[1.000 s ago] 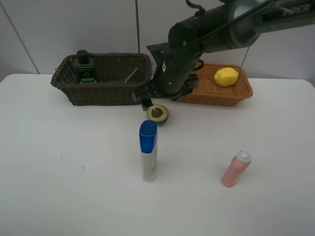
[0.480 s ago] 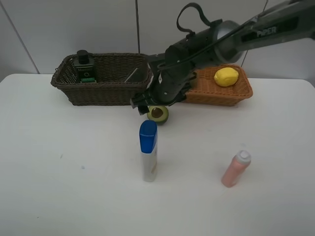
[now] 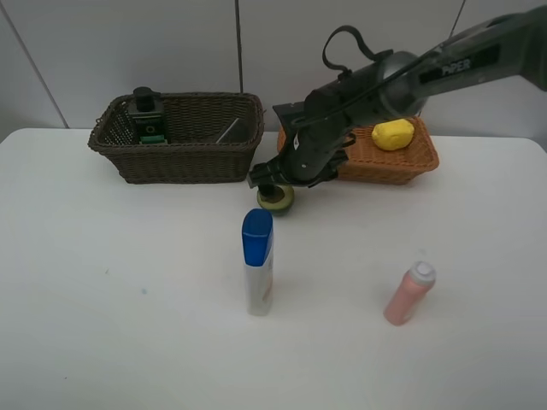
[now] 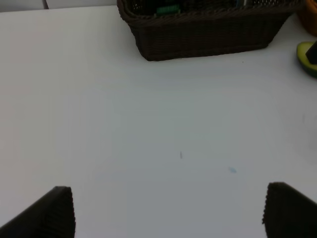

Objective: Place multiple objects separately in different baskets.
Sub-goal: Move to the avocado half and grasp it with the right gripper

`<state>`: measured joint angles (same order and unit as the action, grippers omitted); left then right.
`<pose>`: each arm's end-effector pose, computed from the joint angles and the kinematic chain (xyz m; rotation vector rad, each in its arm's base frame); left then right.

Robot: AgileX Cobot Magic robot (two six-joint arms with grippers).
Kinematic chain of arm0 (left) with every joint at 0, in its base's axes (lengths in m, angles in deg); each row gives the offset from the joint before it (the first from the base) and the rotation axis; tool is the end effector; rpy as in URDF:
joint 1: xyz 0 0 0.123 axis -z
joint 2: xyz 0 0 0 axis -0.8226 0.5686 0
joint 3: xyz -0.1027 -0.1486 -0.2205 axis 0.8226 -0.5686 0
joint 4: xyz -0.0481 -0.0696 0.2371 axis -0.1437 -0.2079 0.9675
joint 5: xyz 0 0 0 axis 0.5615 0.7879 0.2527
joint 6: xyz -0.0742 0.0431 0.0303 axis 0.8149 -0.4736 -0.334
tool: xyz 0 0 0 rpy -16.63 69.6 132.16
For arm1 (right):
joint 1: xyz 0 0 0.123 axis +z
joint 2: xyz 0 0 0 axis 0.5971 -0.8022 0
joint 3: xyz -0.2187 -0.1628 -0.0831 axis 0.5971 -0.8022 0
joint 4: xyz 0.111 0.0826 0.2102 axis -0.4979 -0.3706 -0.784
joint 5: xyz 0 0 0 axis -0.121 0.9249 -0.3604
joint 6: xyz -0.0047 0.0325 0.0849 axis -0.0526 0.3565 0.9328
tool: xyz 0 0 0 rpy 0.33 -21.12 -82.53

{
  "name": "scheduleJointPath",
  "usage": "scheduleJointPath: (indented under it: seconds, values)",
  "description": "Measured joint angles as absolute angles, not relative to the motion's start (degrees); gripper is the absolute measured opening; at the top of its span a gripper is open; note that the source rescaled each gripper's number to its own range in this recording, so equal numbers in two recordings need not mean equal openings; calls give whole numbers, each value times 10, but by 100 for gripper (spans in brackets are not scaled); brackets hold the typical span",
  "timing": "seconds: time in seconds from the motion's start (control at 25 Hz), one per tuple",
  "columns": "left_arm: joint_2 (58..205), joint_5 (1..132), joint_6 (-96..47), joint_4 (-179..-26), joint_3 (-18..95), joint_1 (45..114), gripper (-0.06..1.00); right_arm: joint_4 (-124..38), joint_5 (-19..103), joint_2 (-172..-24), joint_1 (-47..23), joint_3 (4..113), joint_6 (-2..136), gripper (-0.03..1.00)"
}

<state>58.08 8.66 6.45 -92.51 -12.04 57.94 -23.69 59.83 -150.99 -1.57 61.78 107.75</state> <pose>-0.0076 -0.0042 0.2789 0.1035 2.0358 -0.0642 0.3732 0.2520 0.1111 -0.6183 2.6080 0.1101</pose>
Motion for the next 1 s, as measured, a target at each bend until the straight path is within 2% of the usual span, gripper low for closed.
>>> scheduleJointPath:
  seconds: [0.64, 0.72, 0.8, 0.84, 1.0]
  values:
    - [581, 87, 65, -925, -120, 579, 100, -263, 584, -1541, -16, 618, 1077, 97]
    - [581, 87, 65, -925, -120, 579, 100, -262, 584, -1541, -16, 618, 1077, 85]
    - [581, 87, 65, -925, -120, 579, 100, -261, 584, -1542, -16, 618, 1077, 59]
    - [581, 87, 65, -925, -120, 579, 100, -261, 583, -1542, -16, 618, 1077, 56]
    - [581, 87, 65, -925, -120, 579, 100, -261, 584, -1542, -16, 618, 1075, 56]
